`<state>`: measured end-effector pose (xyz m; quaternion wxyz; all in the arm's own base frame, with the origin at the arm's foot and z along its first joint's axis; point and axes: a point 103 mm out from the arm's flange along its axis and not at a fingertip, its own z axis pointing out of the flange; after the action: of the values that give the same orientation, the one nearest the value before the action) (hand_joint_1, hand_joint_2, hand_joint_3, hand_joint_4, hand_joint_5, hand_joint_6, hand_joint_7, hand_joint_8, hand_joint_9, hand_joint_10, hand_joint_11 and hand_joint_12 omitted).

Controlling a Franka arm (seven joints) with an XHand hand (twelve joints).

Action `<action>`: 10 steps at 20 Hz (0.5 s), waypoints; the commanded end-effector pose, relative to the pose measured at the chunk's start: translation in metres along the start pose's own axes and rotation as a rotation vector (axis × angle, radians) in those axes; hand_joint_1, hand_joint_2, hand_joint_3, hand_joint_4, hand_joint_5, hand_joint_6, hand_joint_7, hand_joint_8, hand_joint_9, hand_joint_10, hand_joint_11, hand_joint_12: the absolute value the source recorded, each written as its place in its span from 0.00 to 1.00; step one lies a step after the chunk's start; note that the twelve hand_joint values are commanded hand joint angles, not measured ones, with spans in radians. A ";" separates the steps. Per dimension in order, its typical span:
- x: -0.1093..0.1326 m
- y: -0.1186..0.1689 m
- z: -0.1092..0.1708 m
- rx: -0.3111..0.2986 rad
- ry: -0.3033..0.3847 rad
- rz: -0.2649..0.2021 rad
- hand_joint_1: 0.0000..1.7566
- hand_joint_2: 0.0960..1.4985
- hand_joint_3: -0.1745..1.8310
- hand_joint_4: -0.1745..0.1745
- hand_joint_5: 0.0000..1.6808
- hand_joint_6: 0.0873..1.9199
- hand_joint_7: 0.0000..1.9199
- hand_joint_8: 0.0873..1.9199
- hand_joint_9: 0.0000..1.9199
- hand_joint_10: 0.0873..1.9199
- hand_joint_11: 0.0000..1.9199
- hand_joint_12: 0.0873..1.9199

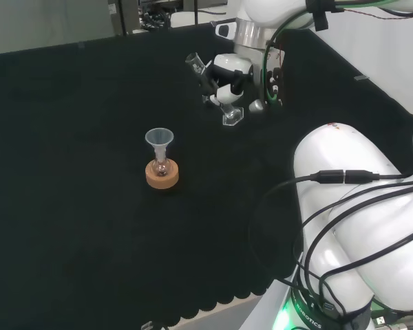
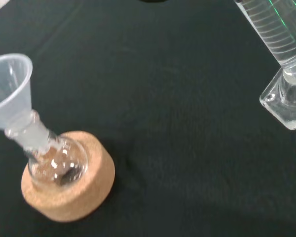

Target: Pour the water from the graduated cylinder into the round-bottom flask.

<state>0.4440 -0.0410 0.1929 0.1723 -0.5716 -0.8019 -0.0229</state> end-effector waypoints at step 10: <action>0.022 -0.037 0.015 0.201 -0.218 0.013 0.65 0.76 0.08 0.07 0.55 0.56 0.62 0.19 0.76 0.00 0.65 0.37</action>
<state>0.4117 -0.0333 0.1936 0.1564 -0.5619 -0.8101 0.0588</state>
